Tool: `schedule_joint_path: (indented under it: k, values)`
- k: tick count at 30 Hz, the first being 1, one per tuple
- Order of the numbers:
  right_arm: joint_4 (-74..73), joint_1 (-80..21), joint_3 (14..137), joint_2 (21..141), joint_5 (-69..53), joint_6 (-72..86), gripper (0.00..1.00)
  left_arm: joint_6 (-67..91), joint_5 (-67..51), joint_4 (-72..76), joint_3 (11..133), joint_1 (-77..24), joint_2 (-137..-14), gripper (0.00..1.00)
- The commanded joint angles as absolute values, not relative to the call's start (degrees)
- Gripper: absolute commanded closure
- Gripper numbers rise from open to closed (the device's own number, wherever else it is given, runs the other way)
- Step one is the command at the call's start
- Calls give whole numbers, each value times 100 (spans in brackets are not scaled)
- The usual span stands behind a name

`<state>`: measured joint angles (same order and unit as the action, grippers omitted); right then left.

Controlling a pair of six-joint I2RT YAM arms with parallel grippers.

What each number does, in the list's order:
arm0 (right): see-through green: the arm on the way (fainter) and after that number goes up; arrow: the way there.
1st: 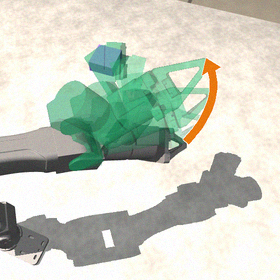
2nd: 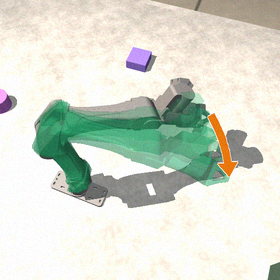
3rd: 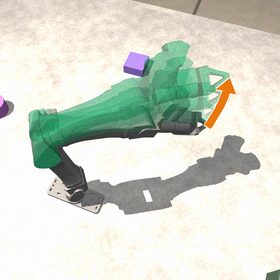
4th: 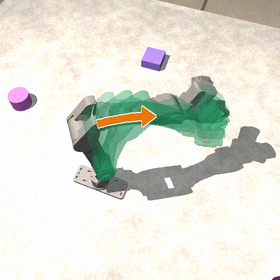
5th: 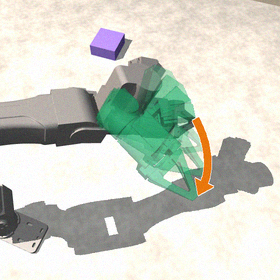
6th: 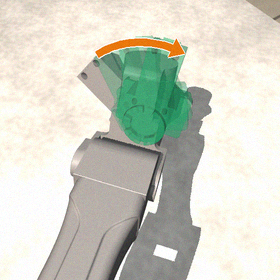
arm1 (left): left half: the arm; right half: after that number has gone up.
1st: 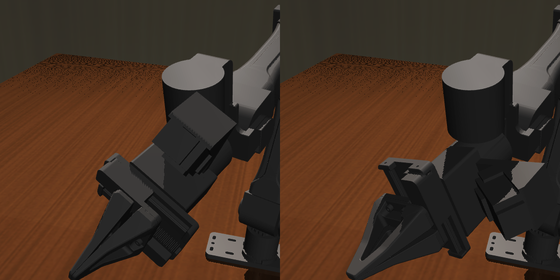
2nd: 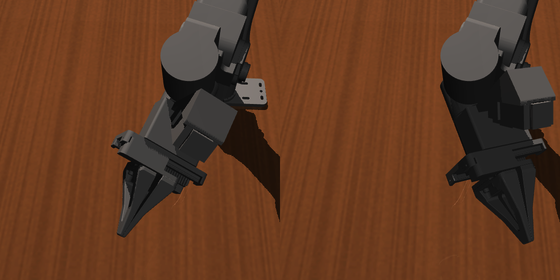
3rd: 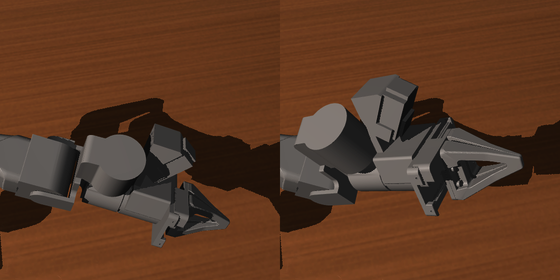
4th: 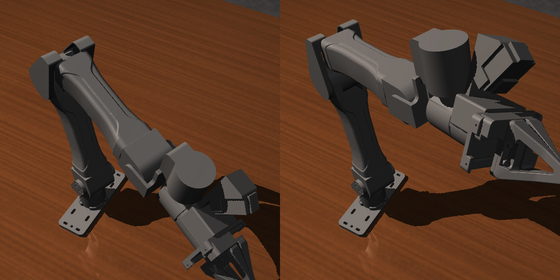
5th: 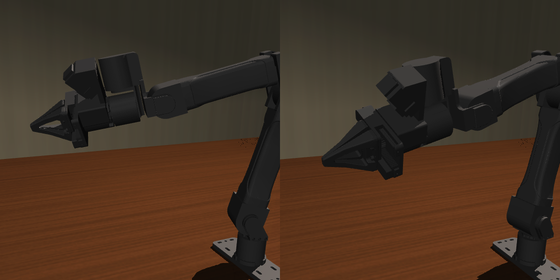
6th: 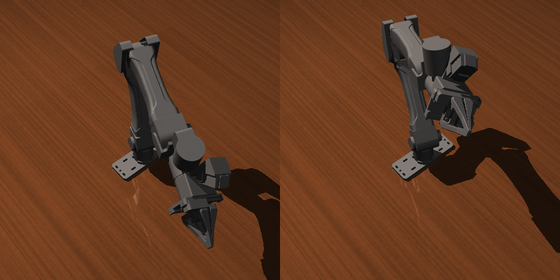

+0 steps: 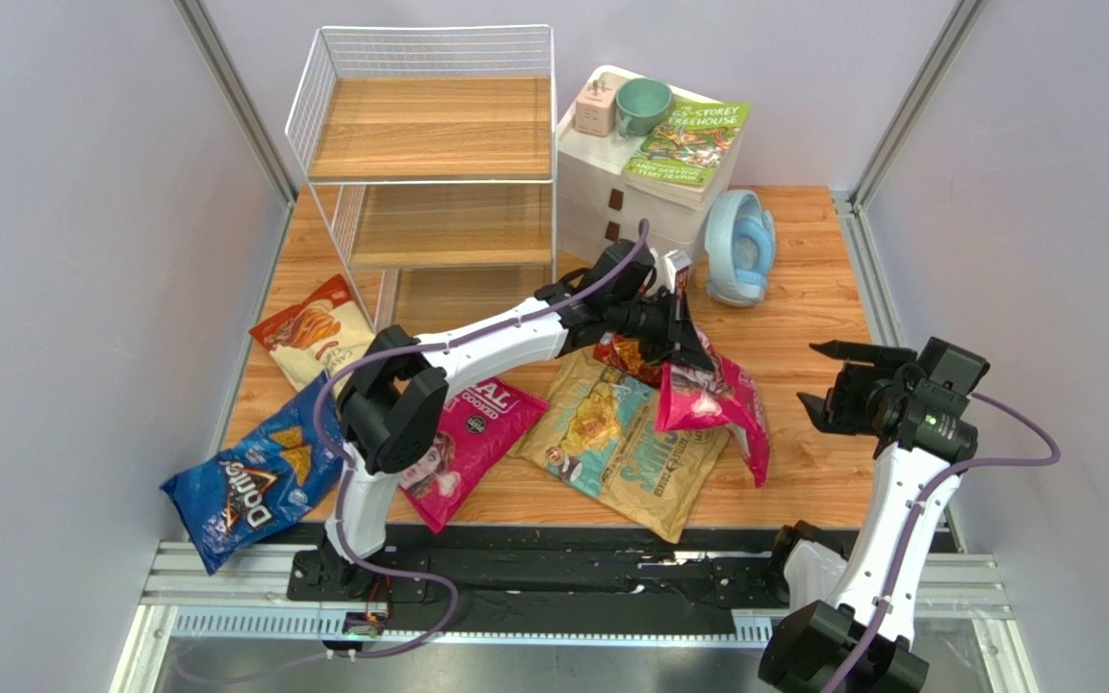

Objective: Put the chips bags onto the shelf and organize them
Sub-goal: Pick up the potato chip from the center of the board, then place the potato chip on the shelf.

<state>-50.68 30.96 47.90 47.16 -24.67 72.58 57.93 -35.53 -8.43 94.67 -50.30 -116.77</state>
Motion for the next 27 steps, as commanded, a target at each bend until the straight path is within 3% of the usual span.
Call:
schedule_joint_path:
  k: [1, 5, 16, 21, 27]
  values:
    - [-5643, 3146, 5098, 4667, -2576, 6662, 27, 5239, -3805, -965, 9913, -4878, -11294, 100]
    - [-5292, 3199, 4949, 4860, -2435, 6785, 27, 4914, -3727, -1177, 9695, -4843, -10777, 100]
    - [-4071, 3164, 4343, 5079, -2557, 7416, 29, 5097, -3464, -676, 6822, -3886, -7499, 100]
    - [-3315, 3112, 4279, 5483, -2646, 7559, 29, 4808, -2831, -1572, 6487, -3402, -6173, 100]
    - [-3384, 3006, 4833, 6186, -2329, 7270, 28, 4597, -2058, -2477, 6810, -2839, -5407, 100]
